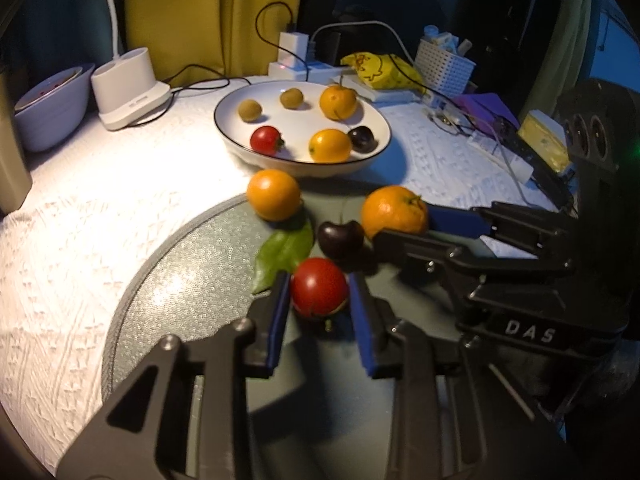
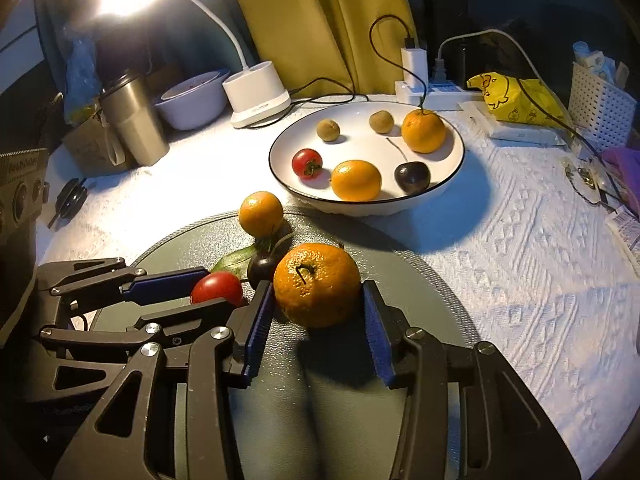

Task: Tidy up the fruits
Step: 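Grasp a red tomato with the left tool while the right tool grasps a large orange, then carry the tomato with the left tool while the right tool carries the orange to the plate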

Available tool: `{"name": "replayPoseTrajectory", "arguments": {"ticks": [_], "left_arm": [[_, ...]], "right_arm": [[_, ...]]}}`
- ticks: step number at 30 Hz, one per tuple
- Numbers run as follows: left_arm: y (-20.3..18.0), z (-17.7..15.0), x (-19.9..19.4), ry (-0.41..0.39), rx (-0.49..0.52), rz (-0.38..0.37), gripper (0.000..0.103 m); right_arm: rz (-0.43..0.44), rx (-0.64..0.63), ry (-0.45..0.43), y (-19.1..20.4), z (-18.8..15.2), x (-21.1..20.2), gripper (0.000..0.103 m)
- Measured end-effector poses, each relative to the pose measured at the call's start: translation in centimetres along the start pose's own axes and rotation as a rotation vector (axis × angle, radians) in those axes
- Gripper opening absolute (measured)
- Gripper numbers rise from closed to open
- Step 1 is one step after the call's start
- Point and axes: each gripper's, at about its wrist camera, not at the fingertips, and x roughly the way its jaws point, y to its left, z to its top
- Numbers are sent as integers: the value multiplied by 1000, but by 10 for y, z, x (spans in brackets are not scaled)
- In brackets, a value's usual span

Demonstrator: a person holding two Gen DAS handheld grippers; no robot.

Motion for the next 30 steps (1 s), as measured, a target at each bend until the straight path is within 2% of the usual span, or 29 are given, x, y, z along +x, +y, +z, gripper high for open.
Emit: {"name": "replayPoseTrajectory", "arguments": {"ticks": [15,30], "left_arm": [[-6,20,-18,-57,24,-9,31],[14,56,-13,-104,41,3,31]], "right_arm": [[-26,3,-53,-12,14,-19,46],[-40,-5,-78,-19,42,-12,46]]}}
